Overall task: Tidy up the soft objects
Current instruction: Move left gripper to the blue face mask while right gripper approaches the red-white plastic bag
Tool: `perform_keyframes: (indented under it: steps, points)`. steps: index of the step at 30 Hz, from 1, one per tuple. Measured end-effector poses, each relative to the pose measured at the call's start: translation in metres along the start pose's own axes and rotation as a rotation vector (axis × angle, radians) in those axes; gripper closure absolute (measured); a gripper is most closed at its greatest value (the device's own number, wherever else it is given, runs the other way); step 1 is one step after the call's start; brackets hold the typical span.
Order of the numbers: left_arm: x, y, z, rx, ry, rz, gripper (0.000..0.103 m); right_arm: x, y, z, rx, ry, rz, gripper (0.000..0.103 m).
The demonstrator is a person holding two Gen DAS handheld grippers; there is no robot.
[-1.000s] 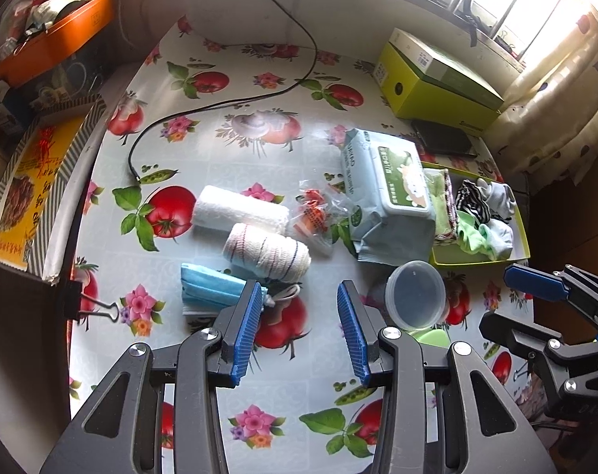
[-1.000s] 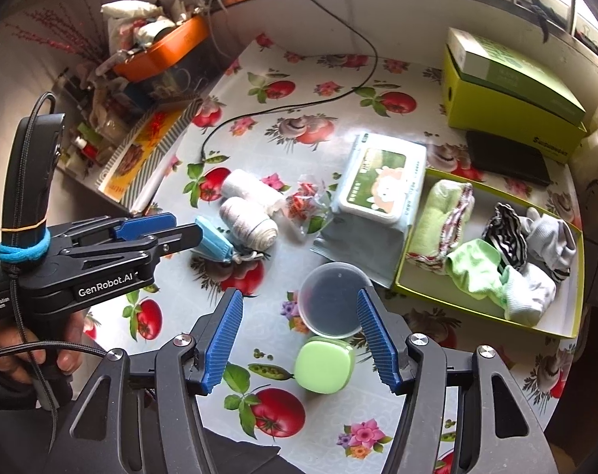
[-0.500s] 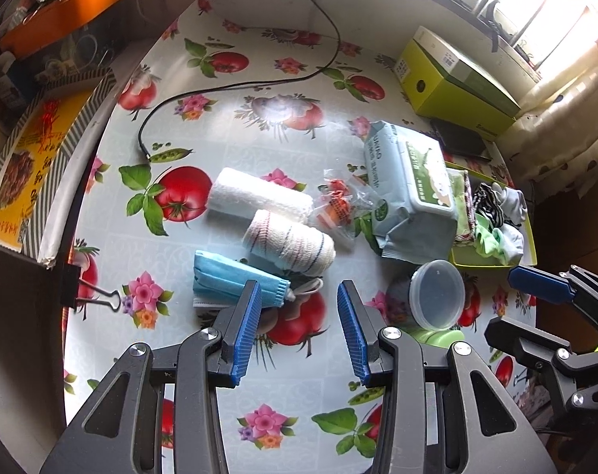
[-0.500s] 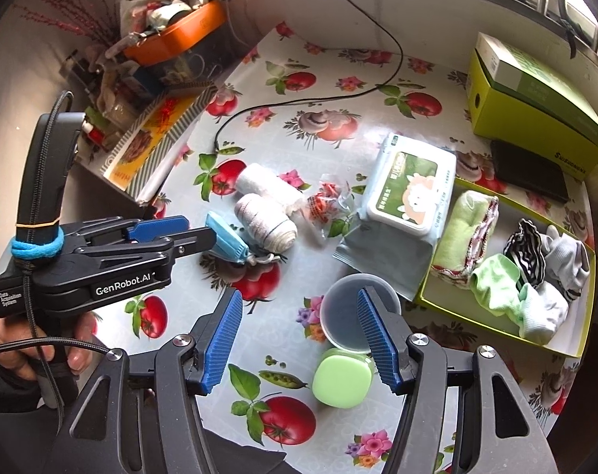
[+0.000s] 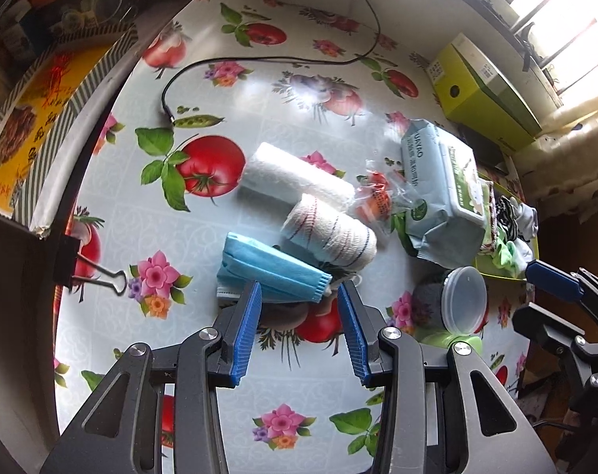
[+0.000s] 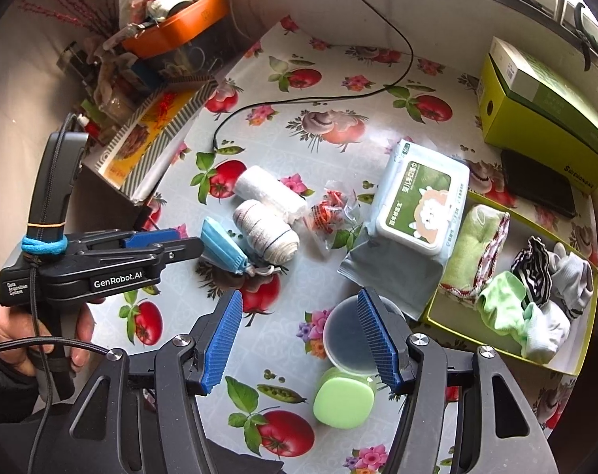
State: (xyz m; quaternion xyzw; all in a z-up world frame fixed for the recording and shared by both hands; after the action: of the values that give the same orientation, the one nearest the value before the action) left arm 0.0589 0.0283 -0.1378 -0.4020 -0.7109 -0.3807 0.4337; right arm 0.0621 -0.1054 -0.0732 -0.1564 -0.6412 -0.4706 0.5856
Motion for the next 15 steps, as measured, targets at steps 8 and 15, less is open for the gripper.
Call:
perform_keyframes:
  steps: [8, 15]
  points:
    - [-0.031, -0.001, 0.027, 0.131, -0.009, 0.061, 0.062, -0.017, 0.015, -0.003, 0.029, -0.008, 0.022, 0.042]
    - [-0.053, 0.008, 0.029, 0.236, -0.022, 0.083, 0.062, -0.036, 0.03, -0.008, 0.054, -0.016, 0.05, 0.042]
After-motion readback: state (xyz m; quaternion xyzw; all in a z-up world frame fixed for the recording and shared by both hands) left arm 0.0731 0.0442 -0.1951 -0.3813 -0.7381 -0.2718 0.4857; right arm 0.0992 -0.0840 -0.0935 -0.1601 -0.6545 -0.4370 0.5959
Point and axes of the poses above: each gripper's, at about its wrist camera, not at the fingertips, and x roughly against the way its jaws point, z to its left, y to its top, the point moved 9 cm from there along -x, roughly the way its jaws point, and after that the axes turned 12 degrees about x, right-handed, at the moved point
